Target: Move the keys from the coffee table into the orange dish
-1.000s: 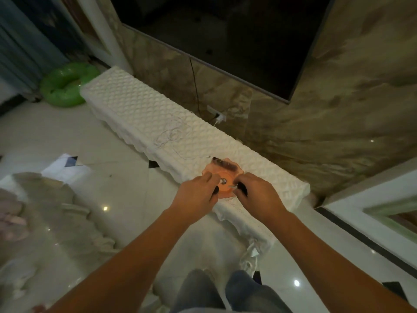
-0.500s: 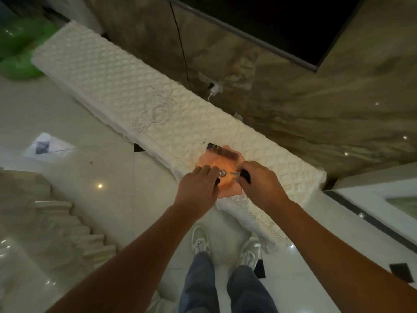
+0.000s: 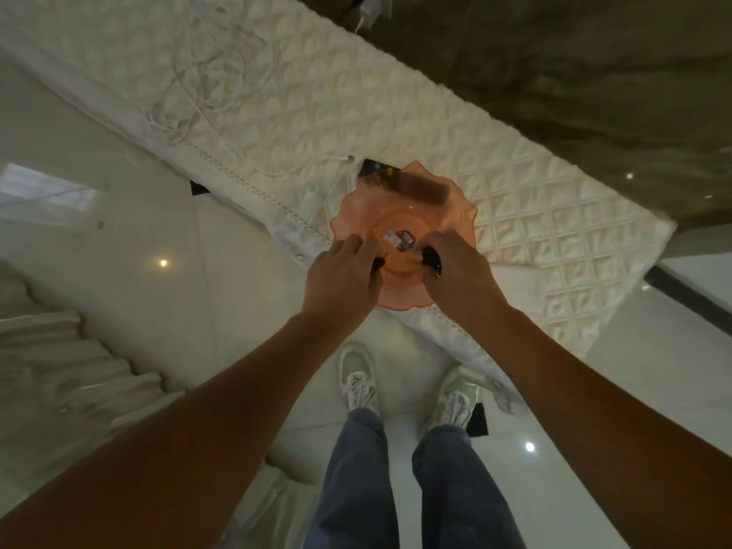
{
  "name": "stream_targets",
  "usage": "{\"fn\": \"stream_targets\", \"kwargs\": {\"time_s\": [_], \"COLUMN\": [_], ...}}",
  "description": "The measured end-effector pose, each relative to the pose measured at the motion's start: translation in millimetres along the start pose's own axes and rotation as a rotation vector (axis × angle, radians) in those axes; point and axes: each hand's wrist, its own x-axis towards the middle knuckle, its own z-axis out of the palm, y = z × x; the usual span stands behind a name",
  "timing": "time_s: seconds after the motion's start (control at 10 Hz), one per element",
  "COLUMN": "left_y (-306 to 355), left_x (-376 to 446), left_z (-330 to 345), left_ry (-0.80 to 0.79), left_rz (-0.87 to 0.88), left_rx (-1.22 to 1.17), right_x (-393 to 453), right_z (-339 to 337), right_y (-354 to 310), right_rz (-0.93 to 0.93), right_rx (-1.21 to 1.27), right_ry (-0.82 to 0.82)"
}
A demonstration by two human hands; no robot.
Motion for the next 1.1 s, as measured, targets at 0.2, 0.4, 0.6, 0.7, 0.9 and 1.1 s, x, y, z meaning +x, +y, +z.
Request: {"fn": "stream_targets", "kwargs": {"time_s": [0.2, 0.4, 0.6, 0.7, 0.9, 1.1], "left_y": [-7.4, -8.6, -11.6, -9.4, -1.9, 5.6], "left_x": [20.5, 28.1, 29.6, 25.1, 12.6, -3.8], "left_z": [26.2, 34.9, 44.3, 46.2, 44.5, 30.4], "left_ry": [-0.042, -0.066, -0.034, -0.041, -0.072, -0.041], "left_rz": [0.031, 0.015, 0.032, 0.044, 0.055, 0.049], "left_rx": [0.001, -0.014, 0.026, 0.041, 0.056, 0.126], "right_x": [11.5, 21.6, 37.1, 32.3, 12.9, -6.0], "right_z": [19.5, 14.3, 11.7, 15.5, 18.3, 3.6], "right_y": [6.6, 6.8, 8.2, 8.2, 11.8, 6.2], "right_rz": [0.050, 0.020, -0.027, -0.034, -0.047, -0.090], "right_rx": [-0.017, -0.062, -0.221, -0.230, -0.187, -0.176], "right_ry": [-0.034, -0.026, -0.021, -0.029, -0.036, 0.006]}}
